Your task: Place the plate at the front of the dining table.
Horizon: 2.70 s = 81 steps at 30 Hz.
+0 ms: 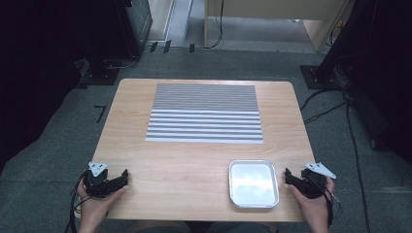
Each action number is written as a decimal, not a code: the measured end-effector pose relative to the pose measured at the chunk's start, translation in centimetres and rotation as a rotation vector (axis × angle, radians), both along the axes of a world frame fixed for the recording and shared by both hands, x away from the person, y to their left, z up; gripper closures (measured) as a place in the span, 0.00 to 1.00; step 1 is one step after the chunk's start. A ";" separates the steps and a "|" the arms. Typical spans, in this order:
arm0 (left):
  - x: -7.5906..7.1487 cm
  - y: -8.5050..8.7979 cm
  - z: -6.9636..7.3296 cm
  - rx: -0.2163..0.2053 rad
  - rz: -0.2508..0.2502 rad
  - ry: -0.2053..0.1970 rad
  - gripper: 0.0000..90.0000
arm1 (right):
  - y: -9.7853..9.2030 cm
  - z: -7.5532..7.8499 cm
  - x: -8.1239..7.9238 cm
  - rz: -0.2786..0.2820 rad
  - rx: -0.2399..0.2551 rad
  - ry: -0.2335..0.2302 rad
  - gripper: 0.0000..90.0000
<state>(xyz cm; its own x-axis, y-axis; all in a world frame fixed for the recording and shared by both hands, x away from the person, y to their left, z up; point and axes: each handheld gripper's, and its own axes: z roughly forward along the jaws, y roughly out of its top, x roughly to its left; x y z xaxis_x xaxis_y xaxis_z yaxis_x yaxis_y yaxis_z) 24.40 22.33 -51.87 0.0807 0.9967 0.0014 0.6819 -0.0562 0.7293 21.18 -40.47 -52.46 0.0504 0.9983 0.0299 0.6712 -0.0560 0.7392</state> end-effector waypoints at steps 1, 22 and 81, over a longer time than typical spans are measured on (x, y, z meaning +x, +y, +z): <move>0.0 0.0 0.0 0.000 -0.001 0.000 0.11 | 0.0 0.0 0.0 0.000 0.000 0.000 0.22; 0.1 -0.1 0.0 0.000 0.005 0.000 0.11 | 0.3 1.3 -1.1 -0.066 0.012 -0.056 0.35; -1.1 -16.7 4.5 -0.095 -0.293 -0.092 0.15 | 3.5 4.6 -2.8 0.058 0.182 -0.096 0.20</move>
